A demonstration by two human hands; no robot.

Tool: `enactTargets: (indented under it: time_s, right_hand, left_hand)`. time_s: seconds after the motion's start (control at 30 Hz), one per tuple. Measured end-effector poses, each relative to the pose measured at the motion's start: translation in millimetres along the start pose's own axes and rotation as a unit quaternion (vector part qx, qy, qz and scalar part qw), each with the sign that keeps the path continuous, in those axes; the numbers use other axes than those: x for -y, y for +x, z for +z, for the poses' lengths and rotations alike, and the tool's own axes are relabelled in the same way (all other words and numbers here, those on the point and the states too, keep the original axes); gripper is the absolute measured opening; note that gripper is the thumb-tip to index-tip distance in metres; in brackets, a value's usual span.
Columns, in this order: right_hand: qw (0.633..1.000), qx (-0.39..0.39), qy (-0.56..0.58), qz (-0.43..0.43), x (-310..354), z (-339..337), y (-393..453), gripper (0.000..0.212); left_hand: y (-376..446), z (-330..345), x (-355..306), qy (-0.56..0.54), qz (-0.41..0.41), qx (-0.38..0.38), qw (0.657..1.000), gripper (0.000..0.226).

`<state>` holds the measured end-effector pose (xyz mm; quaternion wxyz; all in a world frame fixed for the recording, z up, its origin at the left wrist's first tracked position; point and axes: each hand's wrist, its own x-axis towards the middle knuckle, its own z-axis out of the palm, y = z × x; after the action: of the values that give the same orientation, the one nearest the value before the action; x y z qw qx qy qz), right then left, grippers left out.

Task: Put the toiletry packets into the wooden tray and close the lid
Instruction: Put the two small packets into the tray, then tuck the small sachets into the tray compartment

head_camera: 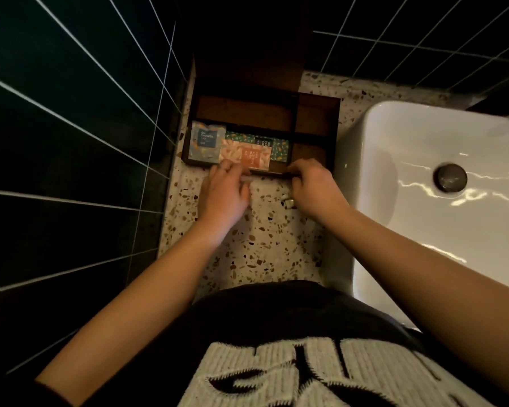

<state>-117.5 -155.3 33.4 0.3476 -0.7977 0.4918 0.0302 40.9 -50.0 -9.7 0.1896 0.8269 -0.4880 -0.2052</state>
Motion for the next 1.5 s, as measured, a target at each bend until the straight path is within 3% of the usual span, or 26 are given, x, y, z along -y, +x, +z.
enactTargets:
  time_s: [0.23, 0.4, 0.77, 0.97, 1.1, 1.27, 1.5]
  right_hand:
    - [0.991, 0.084, -0.066, 0.081, -21, 18, -28, 0.049]
    - [0.977, 0.104, -0.173, 0.065, -21, 31, -32, 0.057]
    - [0.968, 0.082, -0.238, 0.012, -30, 42, -35, 0.042]
    - [0.96, 0.119, -0.252, 0.008, -34, 42, -34, 0.034]
    - [0.973, 0.121, -0.196, 0.018, -31, 39, -33, 0.025]
    - [0.998, 0.047, -0.014, 0.047, -28, 28, -31, 0.02]
    - [0.984, -0.037, 0.167, 0.051, -14, 0, -18, 0.009]
  left_hand:
    - [-24, 27, -10, 0.011, 0.073, 0.073, 0.995, 0.035]
    - [-9, 44, -34, 0.021, 0.095, 0.1, 0.99, 0.037]
    - [15, 60, -54, 0.03, 0.044, 0.131, 0.99, 0.025]
    - [13, 54, -43, 0.036, 0.019, 0.139, 0.989, 0.02]
    - [5, 44, -31, 0.026, -0.004, 0.14, 0.99, 0.011]
    - [-11, 29, -16, -0.063, -0.056, 0.121, 0.989, 0.007]
    - [-7, 7, -20, -0.209, -0.083, 0.08, 0.971, 0.012]
